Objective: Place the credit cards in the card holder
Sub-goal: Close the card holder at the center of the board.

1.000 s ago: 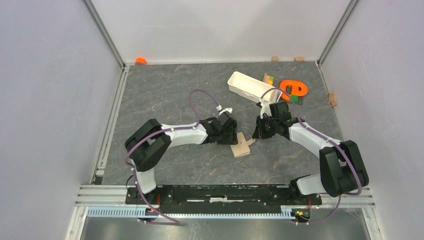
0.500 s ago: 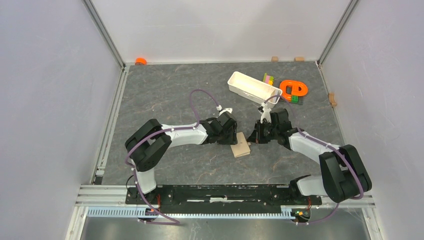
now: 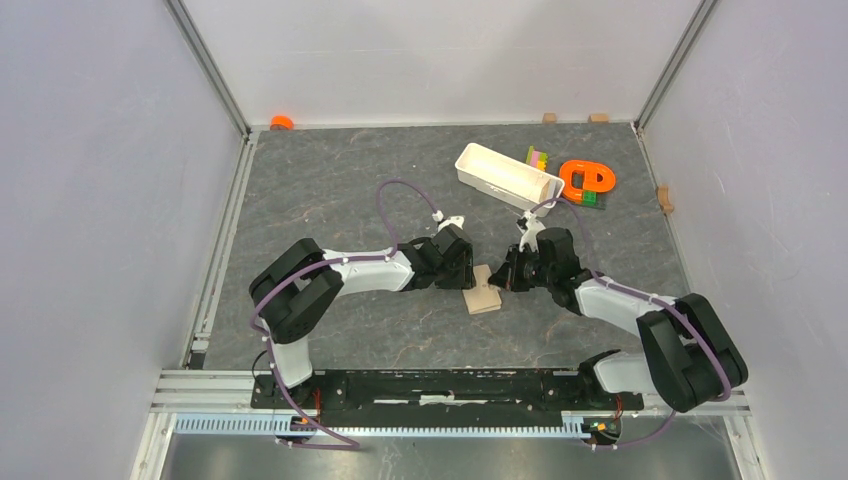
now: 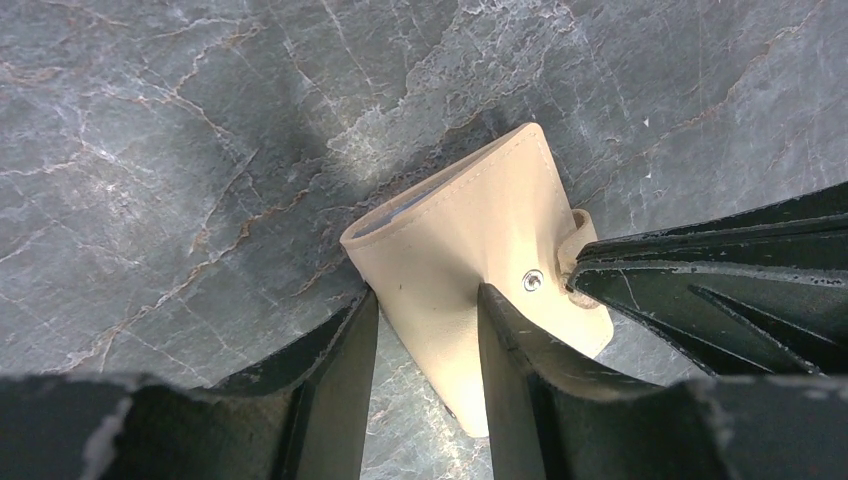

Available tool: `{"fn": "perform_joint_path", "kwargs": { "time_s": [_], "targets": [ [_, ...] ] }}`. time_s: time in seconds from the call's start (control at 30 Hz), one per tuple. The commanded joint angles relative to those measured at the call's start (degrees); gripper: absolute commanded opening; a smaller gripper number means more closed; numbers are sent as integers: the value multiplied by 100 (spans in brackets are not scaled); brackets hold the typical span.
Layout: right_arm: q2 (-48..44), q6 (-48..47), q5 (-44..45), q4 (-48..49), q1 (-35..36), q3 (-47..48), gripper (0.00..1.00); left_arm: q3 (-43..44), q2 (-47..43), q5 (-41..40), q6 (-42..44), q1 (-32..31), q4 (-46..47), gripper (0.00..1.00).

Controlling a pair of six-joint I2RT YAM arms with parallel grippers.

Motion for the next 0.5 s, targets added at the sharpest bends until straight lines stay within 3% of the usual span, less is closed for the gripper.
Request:
{"fn": "perform_joint_path", "kwargs": {
  "time_s": [0.0, 0.23, 0.47],
  "targets": [
    [-176, 98, 419, 553, 90, -151, 0, -288, 276, -6, 52, -47, -455, 48],
    [-50, 152, 565, 798, 323, -155, 0, -279, 281, 5, 52, -47, -446, 48],
    [-22, -112, 1075, 437, 652, -87, 0, -279, 305, 2, 52, -47, -446, 47]
  ]
}}
